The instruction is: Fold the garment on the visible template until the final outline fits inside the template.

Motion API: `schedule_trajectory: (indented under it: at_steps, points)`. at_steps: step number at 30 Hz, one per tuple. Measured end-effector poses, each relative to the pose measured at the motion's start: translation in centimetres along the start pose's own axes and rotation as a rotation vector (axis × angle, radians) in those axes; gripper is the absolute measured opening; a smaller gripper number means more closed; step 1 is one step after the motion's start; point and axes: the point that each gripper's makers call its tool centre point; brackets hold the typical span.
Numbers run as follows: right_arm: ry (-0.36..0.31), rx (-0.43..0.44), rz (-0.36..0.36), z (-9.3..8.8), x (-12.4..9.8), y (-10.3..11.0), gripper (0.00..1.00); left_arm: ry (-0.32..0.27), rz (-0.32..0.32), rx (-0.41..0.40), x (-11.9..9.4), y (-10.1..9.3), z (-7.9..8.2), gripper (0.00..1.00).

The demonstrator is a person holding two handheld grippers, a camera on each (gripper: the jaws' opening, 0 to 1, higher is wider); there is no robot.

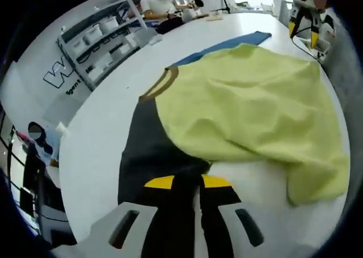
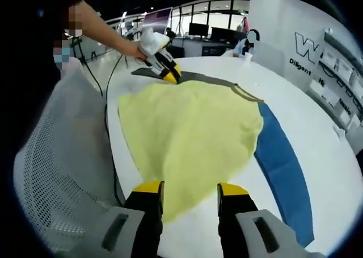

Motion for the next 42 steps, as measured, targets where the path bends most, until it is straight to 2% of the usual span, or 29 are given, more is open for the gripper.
schedule_trajectory:
  at_steps: [5, 14, 27, 38, 42]
  points:
    - [-0.014, 0.012, -0.003, 0.3, 0.0, 0.0, 0.39, 0.014, 0.000, 0.020, -0.1, 0.4, -0.2, 0.10]
    - [-0.016, 0.009, -0.004, 0.3, 0.1, -0.1, 0.39, 0.039, -0.006, 0.050, -0.4, 0.9, -0.9, 0.10]
    - [-0.013, 0.013, -0.004, 0.1, 0.2, -0.2, 0.39, 0.071, 0.028, 0.061, -0.8, 3.1, -1.7, 0.10]
    - [-0.007, 0.021, -0.007, -0.2, 0.2, -0.3, 0.39, 0.122, 0.072, 0.082, -0.6, 5.7, -2.2, 0.10]
    - [-0.006, 0.028, -0.009, -0.3, 0.2, -0.3, 0.40, 0.147, 0.077, 0.119, -0.5, 6.1, -2.4, 0.10]
Point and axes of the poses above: the point that each gripper's makers call its tool centre point, and the gripper's own axes: x roughly forward along the fingers, y roughly to its left, z roughly out of its top, and after that the axes turned 6 degrees about -x, right-handed
